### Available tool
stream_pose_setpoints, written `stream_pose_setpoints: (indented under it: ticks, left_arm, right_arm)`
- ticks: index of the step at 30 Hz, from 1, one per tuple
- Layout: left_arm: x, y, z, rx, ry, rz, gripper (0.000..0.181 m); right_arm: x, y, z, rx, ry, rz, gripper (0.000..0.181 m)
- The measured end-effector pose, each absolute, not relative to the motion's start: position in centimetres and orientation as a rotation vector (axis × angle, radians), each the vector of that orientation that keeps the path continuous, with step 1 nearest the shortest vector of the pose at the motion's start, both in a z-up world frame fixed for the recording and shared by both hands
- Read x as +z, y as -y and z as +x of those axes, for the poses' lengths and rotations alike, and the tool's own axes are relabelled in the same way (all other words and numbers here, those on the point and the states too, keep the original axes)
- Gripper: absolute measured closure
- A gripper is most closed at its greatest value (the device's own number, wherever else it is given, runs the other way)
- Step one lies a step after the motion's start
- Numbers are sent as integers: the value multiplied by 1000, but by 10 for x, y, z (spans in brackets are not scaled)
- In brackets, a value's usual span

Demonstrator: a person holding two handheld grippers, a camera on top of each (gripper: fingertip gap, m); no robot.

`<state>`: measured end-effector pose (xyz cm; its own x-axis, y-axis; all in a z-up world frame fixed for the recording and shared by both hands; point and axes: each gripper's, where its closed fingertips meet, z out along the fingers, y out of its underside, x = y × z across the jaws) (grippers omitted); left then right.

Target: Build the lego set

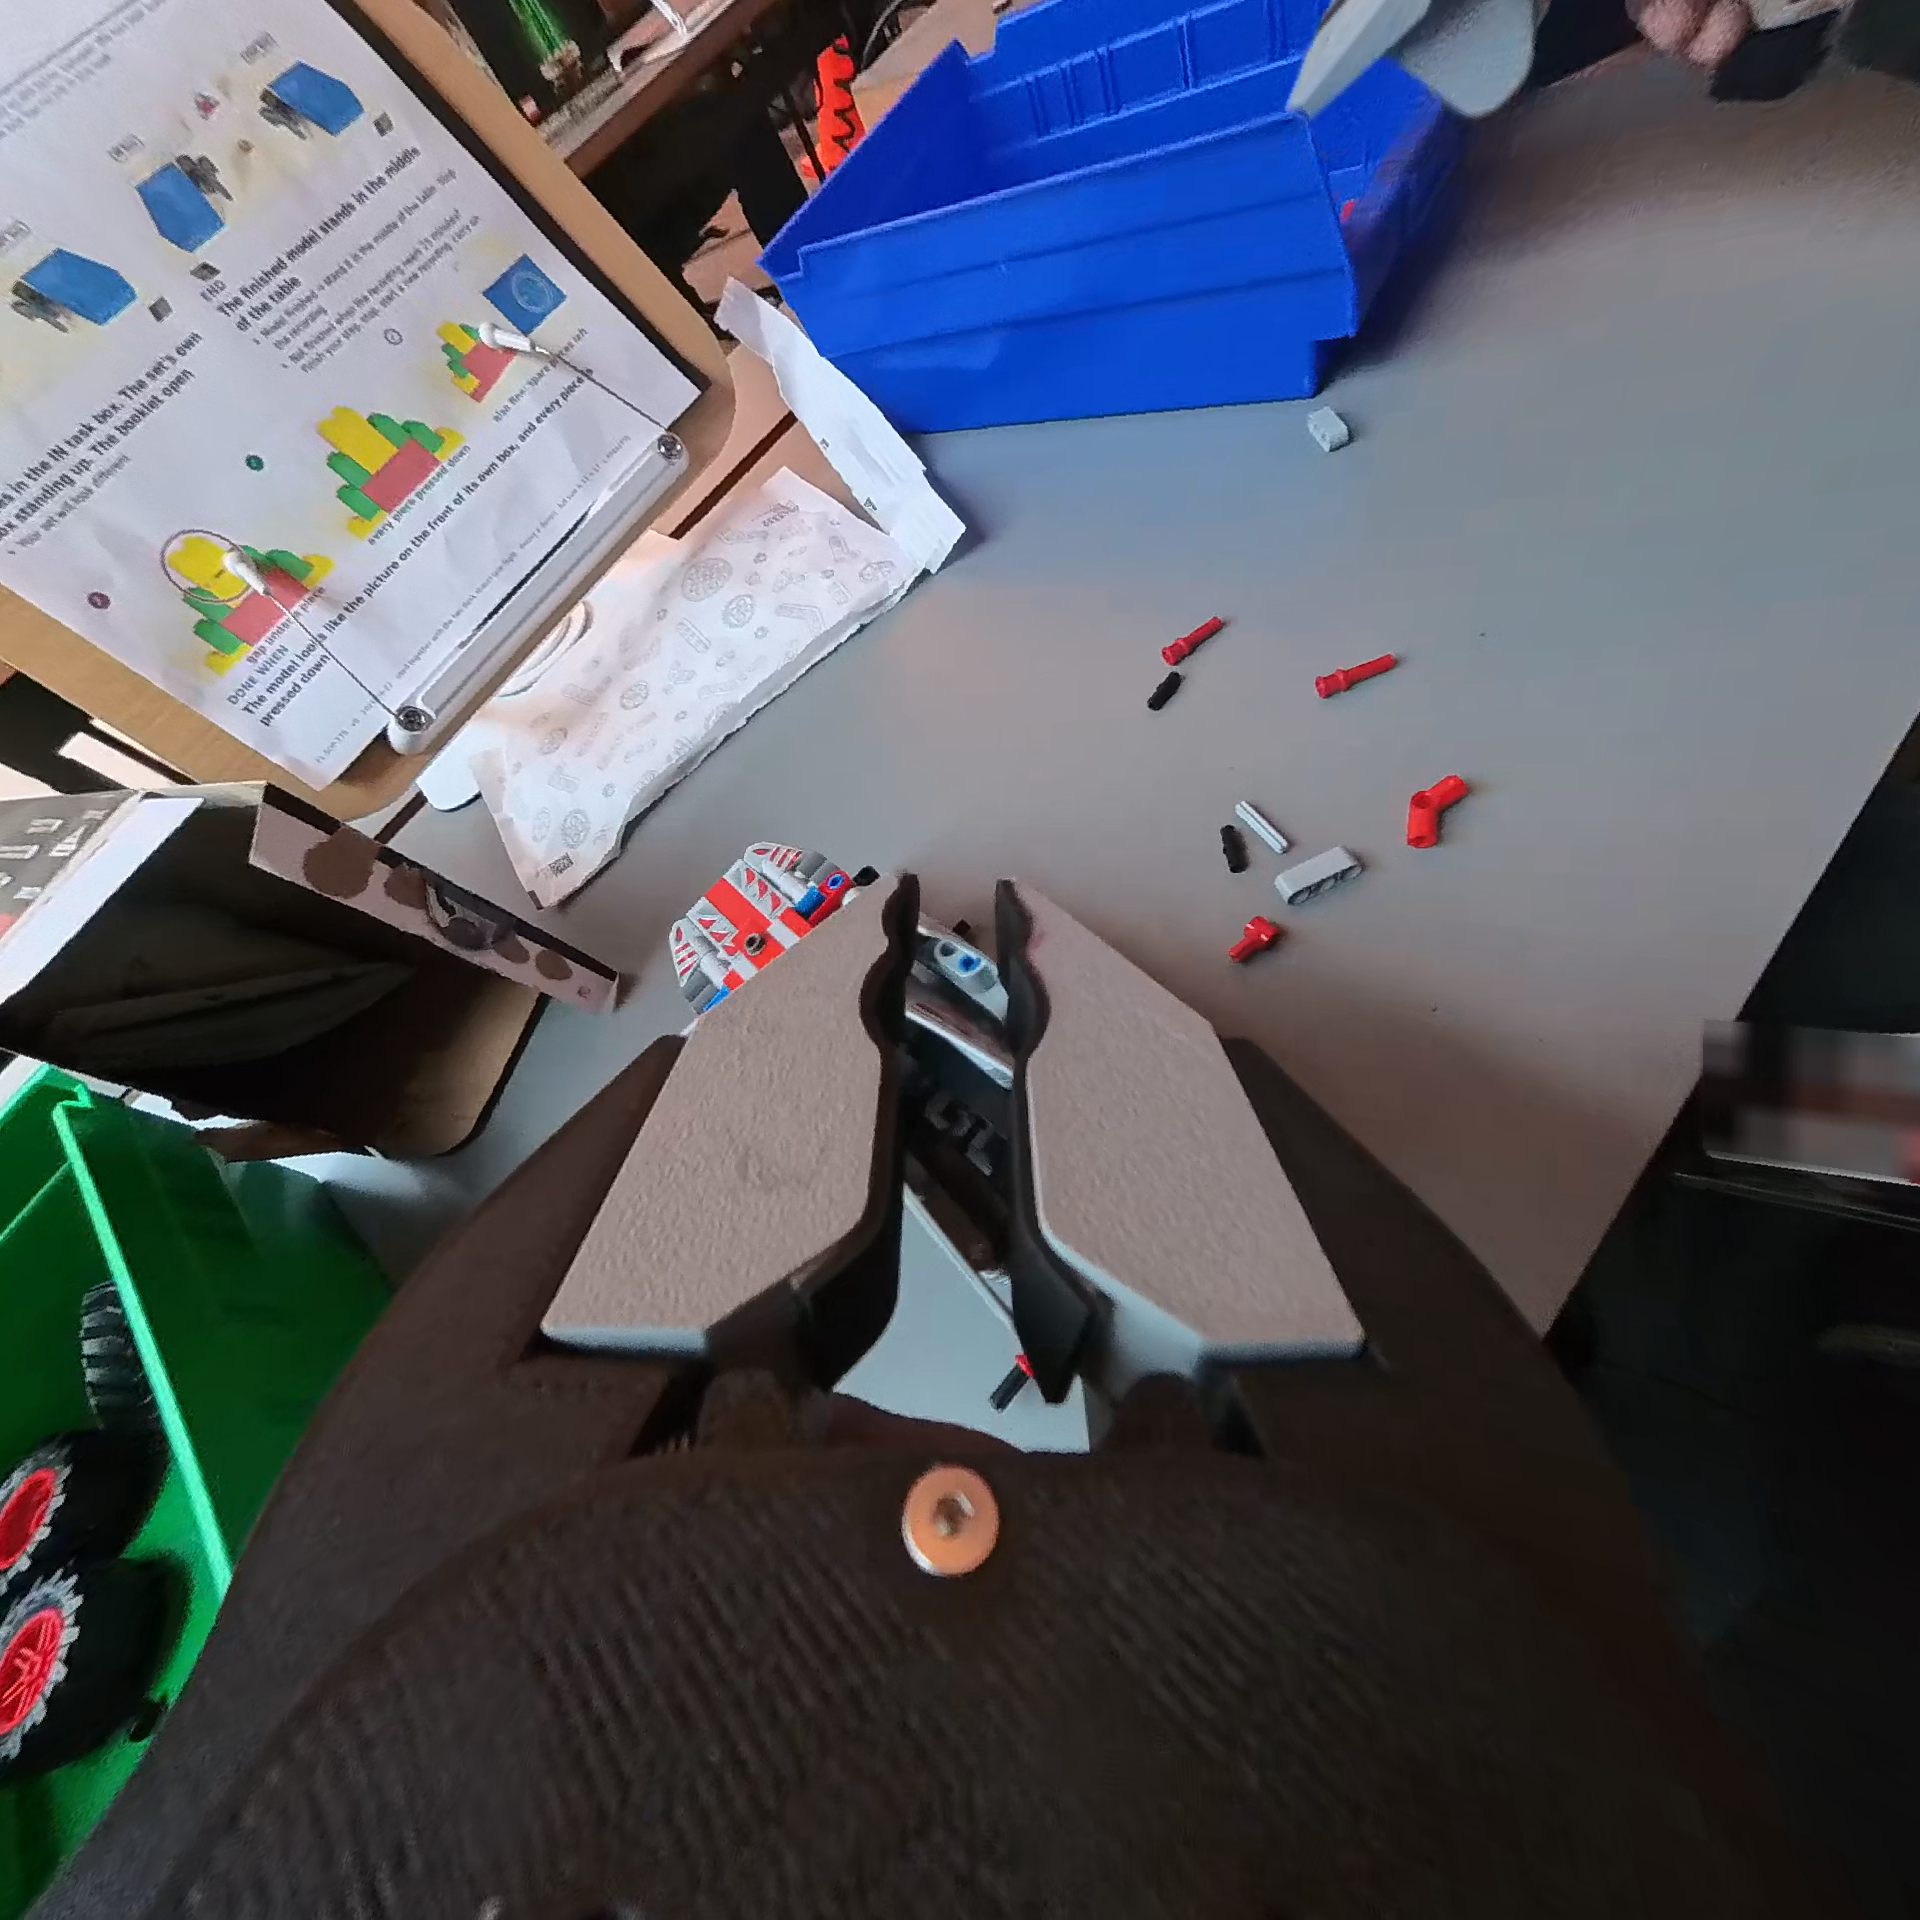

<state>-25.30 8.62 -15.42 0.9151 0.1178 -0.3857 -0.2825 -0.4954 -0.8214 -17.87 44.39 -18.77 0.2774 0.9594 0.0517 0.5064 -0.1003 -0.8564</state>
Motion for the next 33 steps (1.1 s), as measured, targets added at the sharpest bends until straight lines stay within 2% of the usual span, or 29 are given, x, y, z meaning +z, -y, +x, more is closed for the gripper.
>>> stream_pose_setpoints:
  ticks: [5, 7, 9, 11, 17, 20, 22, 25, 29, 33]
  left_arm:
    - [-160, -86, -255, 479, -119, -2052, 168]
    - [-159, -86, -255, 486, -119, -2050, 168]
    - [-156, -85, -256, 481, -113, -2041, 169]
    - [-156, -85, -257, 482, -108, -2040, 169]
    - [-157, -86, -250, 473, -129, -2046, 168]
    - [-154, -87, -248, 452, -123, -2034, 168]
    - [-154, -87, -248, 447, -122, -2033, 168]
    - [-158, -89, -243, 427, -132, -2040, 167]
    - [-163, -94, -232, 429, -181, -2056, 167]
    - [-164, -95, -230, 417, -180, -2055, 167]
  right_arm:
    - [-178, -437, -175, 789, 1361, -1723, 155]
    - [-153, -396, -182, 1043, 1464, -1595, 159]
    - [-127, -335, -182, 1312, 1660, -1383, 174]
    - [-129, -279, -177, 1404, 1905, -1237, 166]
    - [-236, -219, -172, 891, 2496, -1201, 161]
    - [-255, -211, -174, 795, 2561, -1217, 162]
    - [-266, -219, -176, 666, 2562, -1222, 174]
    - [-268, -222, -175, 633, 2577, -1217, 181]
    - [-242, -236, -179, 682, 2466, -1196, 180]
    - [-161, -307, -200, 775, 1896, -1261, 180]
